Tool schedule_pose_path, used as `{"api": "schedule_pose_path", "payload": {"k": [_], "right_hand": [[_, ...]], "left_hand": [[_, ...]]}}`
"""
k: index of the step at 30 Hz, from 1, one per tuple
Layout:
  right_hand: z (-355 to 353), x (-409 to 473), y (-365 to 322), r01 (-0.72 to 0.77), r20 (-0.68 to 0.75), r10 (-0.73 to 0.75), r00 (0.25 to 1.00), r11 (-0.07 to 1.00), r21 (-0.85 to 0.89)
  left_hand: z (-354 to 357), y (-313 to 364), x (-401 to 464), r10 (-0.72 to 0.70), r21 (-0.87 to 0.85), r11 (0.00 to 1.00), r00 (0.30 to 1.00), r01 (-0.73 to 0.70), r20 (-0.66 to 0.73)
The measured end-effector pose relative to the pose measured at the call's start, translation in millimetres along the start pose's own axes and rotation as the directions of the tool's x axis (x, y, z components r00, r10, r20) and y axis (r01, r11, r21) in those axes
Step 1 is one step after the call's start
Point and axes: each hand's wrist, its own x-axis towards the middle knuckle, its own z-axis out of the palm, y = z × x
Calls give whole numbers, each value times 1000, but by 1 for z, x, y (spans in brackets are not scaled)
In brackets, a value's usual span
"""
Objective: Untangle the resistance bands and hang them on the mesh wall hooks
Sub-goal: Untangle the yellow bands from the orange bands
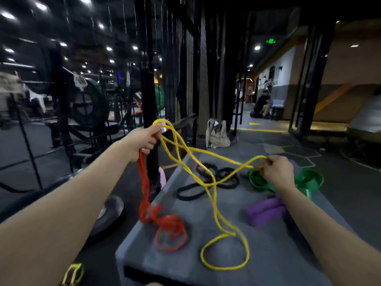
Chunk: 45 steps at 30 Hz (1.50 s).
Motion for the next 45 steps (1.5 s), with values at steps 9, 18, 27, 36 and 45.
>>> {"api": "schedule_pose_path", "payload": {"k": [9,18,27,36,45], "right_hand": [[-27,19,-7,-74,11,73,997,982,173],[-60,75,-27,-238,77,340,937,464,853],[-42,56,-25,87,423,-45,905,993,-79],[-13,41,-122,166,388,-317,865,912,376],[-12,45,-115,-240,465,-230,855,619,747]], "left_hand": [[25,56,12,40,63,997,999,-42,24],[25,67,23,-40,420,907,999,38,-3],[54,75,36,47,490,868,996,-79,77],[94,93,30,21,388,913,965,-125,263],[80,88,26,8,586,783,946,-207,324]]}}
